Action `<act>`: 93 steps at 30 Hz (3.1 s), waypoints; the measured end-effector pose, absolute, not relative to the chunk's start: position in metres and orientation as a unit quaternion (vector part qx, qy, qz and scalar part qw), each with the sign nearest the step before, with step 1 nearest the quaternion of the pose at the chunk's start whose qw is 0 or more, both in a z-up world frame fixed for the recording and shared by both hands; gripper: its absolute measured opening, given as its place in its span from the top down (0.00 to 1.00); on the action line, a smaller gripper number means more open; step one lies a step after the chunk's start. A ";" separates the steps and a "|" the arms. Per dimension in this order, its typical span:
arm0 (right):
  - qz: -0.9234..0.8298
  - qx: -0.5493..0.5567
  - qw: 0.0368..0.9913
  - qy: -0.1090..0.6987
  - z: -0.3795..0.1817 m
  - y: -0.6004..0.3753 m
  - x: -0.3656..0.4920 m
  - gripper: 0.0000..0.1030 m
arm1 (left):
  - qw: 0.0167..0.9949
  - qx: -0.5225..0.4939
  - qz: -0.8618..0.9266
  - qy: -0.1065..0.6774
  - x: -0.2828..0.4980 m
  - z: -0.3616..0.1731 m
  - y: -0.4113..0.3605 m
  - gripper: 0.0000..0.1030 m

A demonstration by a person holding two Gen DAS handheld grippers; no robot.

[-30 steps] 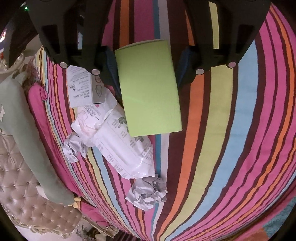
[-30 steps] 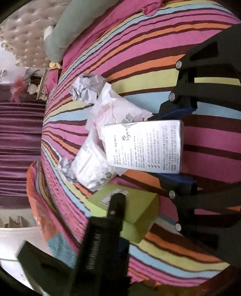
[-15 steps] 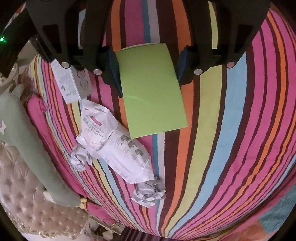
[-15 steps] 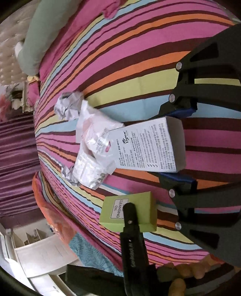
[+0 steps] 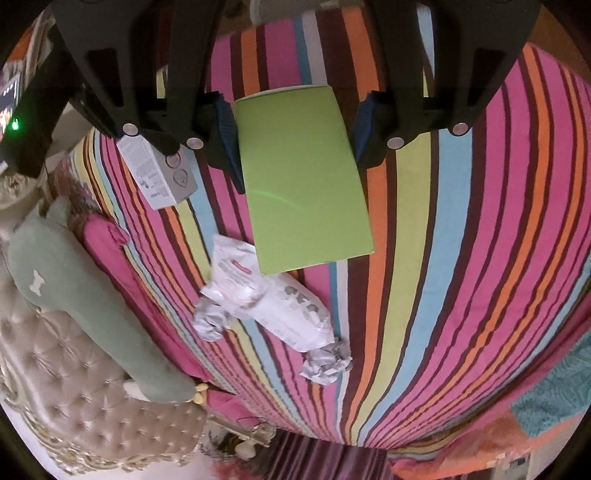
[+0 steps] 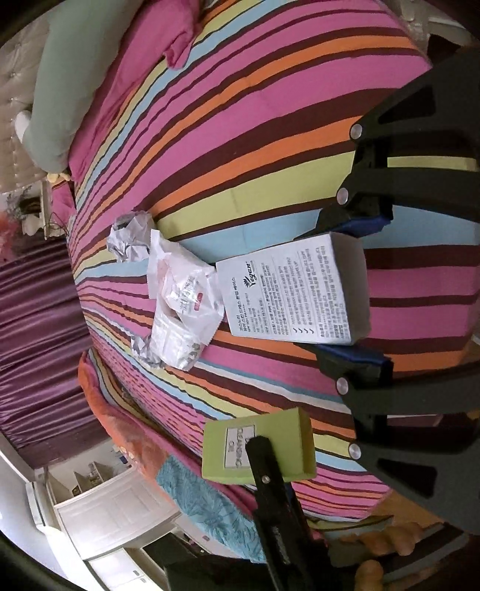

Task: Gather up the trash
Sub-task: 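Carry both boxes over the wastebasket and open both tools to drop them, then move both tools back toward the white packs on the bed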

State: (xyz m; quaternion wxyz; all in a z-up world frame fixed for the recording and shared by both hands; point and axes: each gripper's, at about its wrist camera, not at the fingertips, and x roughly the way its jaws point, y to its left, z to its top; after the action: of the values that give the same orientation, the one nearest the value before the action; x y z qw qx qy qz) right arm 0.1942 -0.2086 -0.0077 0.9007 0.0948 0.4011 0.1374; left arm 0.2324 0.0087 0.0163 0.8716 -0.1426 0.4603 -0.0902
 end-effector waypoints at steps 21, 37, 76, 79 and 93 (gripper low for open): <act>0.153 0.087 0.896 0.408 0.004 -0.216 0.096 0.56 | 0.866 -0.104 -0.147 0.466 0.079 0.014 -0.007 0.51; 0.141 0.078 0.845 0.510 -0.061 -0.215 0.041 0.56 | 0.803 -0.050 -0.156 0.573 0.017 -0.077 -0.033 0.51; 0.056 0.190 0.599 0.776 -0.246 -0.218 0.062 0.53 | 0.620 -0.074 -0.099 0.775 0.045 -0.241 -0.050 0.48; 0.047 0.189 0.589 0.784 -0.252 -0.219 0.062 0.18 | 0.611 -0.077 -0.095 0.782 0.045 -0.244 -0.049 0.32; 0.040 0.182 0.600 0.778 -0.247 -0.220 0.061 0.13 | 0.622 -0.080 -0.082 0.775 0.045 -0.239 -0.045 0.30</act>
State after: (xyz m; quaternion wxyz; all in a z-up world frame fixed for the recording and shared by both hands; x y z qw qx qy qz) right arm 0.0609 -0.2195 -0.2466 0.6004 0.1816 0.7778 0.0399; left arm 0.0450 -0.0455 -0.2387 0.6216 -0.0797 0.7749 -0.0822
